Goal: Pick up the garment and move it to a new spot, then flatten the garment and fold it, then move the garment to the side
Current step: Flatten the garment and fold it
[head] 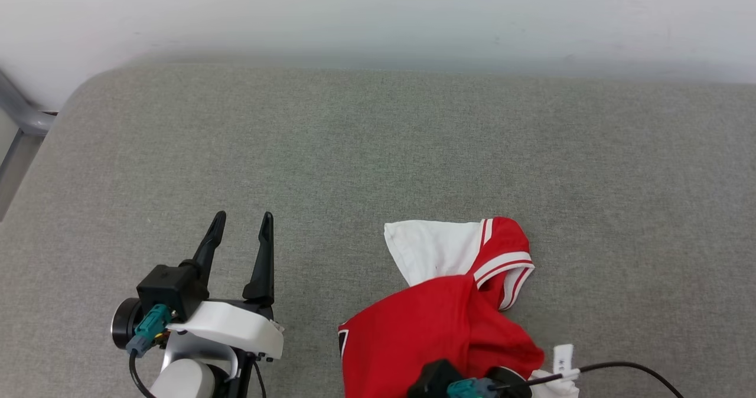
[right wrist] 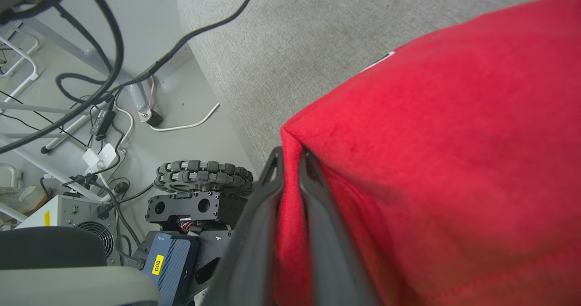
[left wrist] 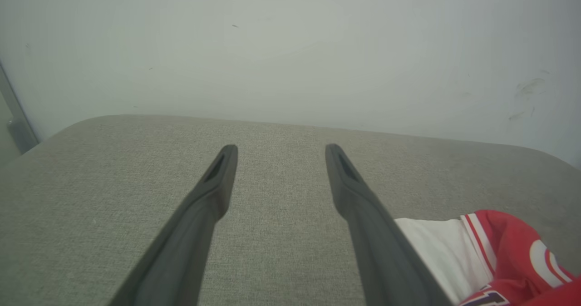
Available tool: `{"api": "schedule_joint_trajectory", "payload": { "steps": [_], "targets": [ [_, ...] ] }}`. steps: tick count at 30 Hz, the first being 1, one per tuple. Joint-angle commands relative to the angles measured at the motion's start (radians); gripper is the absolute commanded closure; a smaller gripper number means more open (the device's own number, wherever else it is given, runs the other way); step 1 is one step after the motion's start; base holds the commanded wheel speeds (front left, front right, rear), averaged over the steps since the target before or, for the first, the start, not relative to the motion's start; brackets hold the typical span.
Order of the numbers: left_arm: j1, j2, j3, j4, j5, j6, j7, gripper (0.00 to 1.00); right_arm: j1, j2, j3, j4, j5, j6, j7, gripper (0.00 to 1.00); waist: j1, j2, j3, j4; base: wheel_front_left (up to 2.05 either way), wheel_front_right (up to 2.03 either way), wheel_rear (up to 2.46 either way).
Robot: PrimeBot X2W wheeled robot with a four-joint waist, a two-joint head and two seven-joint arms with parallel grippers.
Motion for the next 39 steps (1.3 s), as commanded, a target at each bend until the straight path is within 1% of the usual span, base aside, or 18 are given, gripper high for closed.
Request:
{"api": "schedule_joint_trajectory", "payload": {
  "steps": [1, 5, 8, 10, 12, 14, 18, 22, 25, 27, 29, 32, 36, 39],
  "targets": [
    [0.007, -0.002, 0.0, 0.003, 0.001, 0.0, -0.001, 0.0, 0.007, 0.007, -0.004, 0.0, 0.006, 0.0, -0.021, 0.0, 0.0, 0.0, -0.001, 0.0, 0.0, 0.0, 0.0],
    [0.015, -0.001, 0.001, 0.01, -0.004, 0.004, -0.003, 0.0, 0.012, 0.033, -0.041, -0.032, -0.002, 0.0, -0.165, 0.0, 0.0, 0.0, -0.01, -0.002, 0.0, 0.0, 0.0],
    [0.024, 0.001, 0.002, 0.015, -0.007, 0.006, -0.004, 0.0, 0.021, 0.046, -0.05, -0.065, -0.002, 0.0, -0.271, 0.0, 0.0, 0.0, -0.027, -0.007, 0.0, 0.0, 0.0],
    [0.03, 0.003, 0.001, 0.019, -0.008, 0.008, -0.004, 0.0, 0.027, 0.045, -0.058, -0.08, 0.0, 0.0, -0.319, 0.0, 0.0, 0.0, -0.041, -0.009, 0.0, 0.0, 0.0],
    [0.034, 0.005, -0.001, 0.019, -0.01, 0.009, -0.001, 0.0, 0.034, 0.053, -0.081, -0.096, 0.003, 0.0, -0.354, 0.0, 0.0, 0.0, -0.052, -0.011, 0.0, 0.0, 0.0],
    [0.039, 0.009, -0.002, 0.018, -0.007, 0.012, 0.001, 0.0, 0.046, 0.056, -0.126, -0.099, -0.008, 0.0, -0.369, 0.0, 0.0, 0.0, -0.061, -0.014, 0.0, 0.0, 0.0],
    [0.049, 0.014, -0.006, 0.012, -0.003, 0.017, 0.004, 0.0, 0.081, 0.072, -0.28, -0.092, -0.032, 0.0, -0.366, 0.0, 0.0, 0.0, -0.075, -0.018, 0.0, 0.0, 0.0],
    [0.06, 0.02, -0.005, 0.002, -0.002, 0.026, 0.007, 0.0, 0.116, 0.066, -0.466, -0.087, -0.072, 0.0, -0.331, 0.0, 0.0, 0.0, -0.081, -0.026, 0.0, 0.0, 0.0],
    [0.068, 0.026, -0.001, -0.004, -0.005, 0.031, 0.009, 0.0, 0.145, 0.052, -0.58, -0.085, -0.089, 0.0, -0.282, 0.0, 0.0, 0.0, -0.082, -0.032, 0.0, 0.0, 0.0],
    [0.072, 0.029, 0.001, -0.008, -0.008, 0.034, 0.009, 0.0, 0.165, 0.036, -0.643, -0.079, -0.096, 0.0, -0.226, 0.0, 0.0, 0.0, -0.082, -0.035, 0.0, 0.0, 0.0],
    [0.071, 0.031, 0.003, -0.013, -0.008, 0.036, 0.01, 0.0, 0.188, 0.018, -0.691, -0.071, -0.094, 0.0, -0.146, 0.0, 0.0, 0.0, -0.078, -0.038, 0.0, 0.0, 0.0],
    [0.067, 0.035, 0.005, -0.022, -0.009, 0.04, 0.01, 0.0, 0.211, -0.018, -0.704, -0.065, -0.08, 0.0, 0.001, 0.0, 0.0, 0.0, -0.066, -0.044, 0.0, 0.0, 0.0],
    [0.05, 0.038, 0.005, -0.03, -0.009, 0.04, 0.011, 0.0, 0.23, -0.047, -0.66, -0.071, -0.056, 0.0, 0.178, 0.0, 0.0, 0.0, -0.044, -0.045, 0.0, 0.0, 0.0],
    [0.039, 0.035, 0.003, -0.034, -0.009, 0.04, 0.01, 0.0, 0.226, -0.055, -0.611, -0.062, -0.036, 0.0, 0.249, 0.0, 0.0, 0.0, -0.024, -0.039, 0.0, 0.0, 0.0]
  ]
}}
